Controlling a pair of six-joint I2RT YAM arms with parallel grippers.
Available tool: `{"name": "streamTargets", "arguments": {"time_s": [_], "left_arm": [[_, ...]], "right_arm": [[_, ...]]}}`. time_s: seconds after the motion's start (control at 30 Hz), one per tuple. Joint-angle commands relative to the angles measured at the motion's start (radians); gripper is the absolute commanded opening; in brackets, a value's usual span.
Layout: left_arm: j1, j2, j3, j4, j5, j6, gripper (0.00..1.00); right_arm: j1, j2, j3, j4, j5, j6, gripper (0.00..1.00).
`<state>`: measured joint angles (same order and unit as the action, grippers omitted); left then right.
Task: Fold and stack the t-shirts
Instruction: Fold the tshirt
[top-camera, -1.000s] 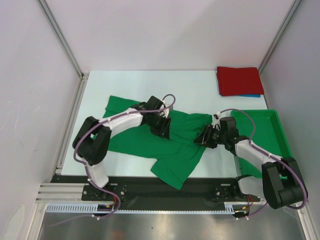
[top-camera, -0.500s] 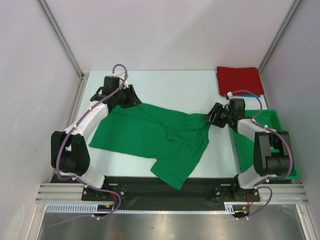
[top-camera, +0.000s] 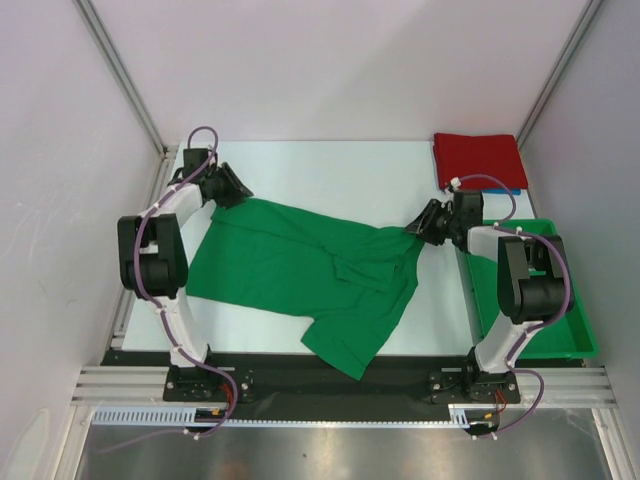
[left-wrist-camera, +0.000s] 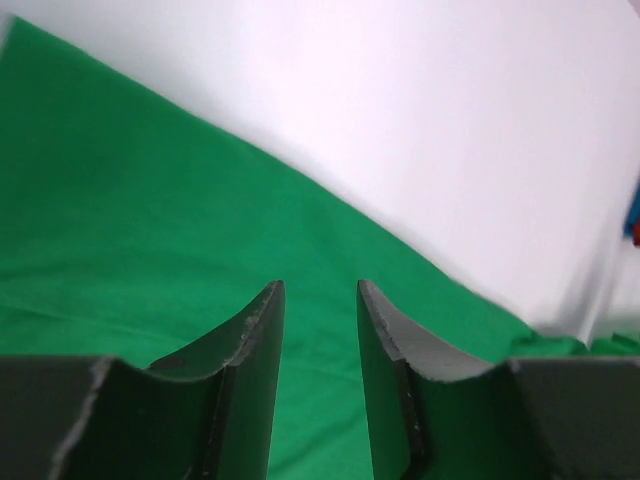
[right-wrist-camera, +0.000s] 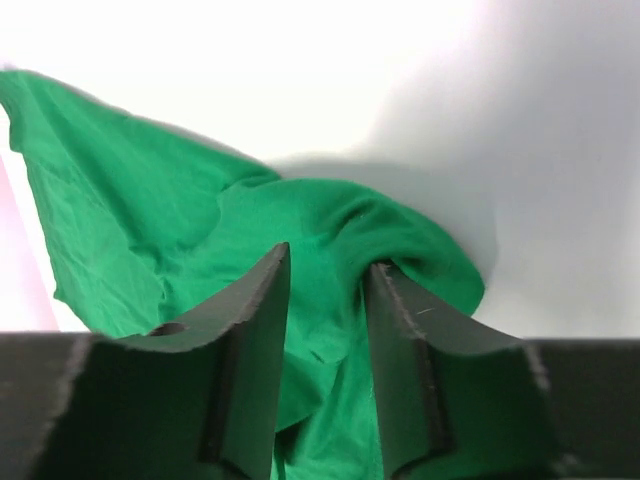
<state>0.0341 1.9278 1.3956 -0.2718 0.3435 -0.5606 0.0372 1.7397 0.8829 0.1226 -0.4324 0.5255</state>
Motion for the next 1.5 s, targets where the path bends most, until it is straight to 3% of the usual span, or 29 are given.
{"name": "streamTargets", "arguments": {"time_s": [0.0,0.33,0.67,0.77,1.0,1.2,1.47], "left_arm": [[0.029,0.055,0.069,0.006,0.003,-0.021,0.4],[0.059,0.14,0.109,0.003,-0.041,-0.001,0.4],[0.09,0.207,0.137,-0.069,-0.077,0.024,0.4],[0.09,0.209,0.14,-0.072,-0.084,0.03,0.4],[0.092,0.204,0.134,-0.078,-0.095,0.045,0.4],[0.09,0.185,0.134,-0.079,-0.09,0.057,0.4],[0.073,-0.007,0.094,-0.083,-0.185,0.113,0.42]], "right_arm": [[-0.002,0.032,0.045,0.054,0.006,0.024,0.38],[-0.007,0.052,0.048,0.086,0.015,0.039,0.34],[-0.03,0.101,0.076,0.109,0.083,0.022,0.05],[-0.063,0.112,0.071,0.123,0.101,0.027,0.0],[-0.083,0.06,0.004,0.152,0.196,0.056,0.0],[-0.085,0.078,-0.002,0.149,0.189,0.059,0.0],[-0.094,0.097,0.086,-0.016,0.198,0.045,0.17]]}}
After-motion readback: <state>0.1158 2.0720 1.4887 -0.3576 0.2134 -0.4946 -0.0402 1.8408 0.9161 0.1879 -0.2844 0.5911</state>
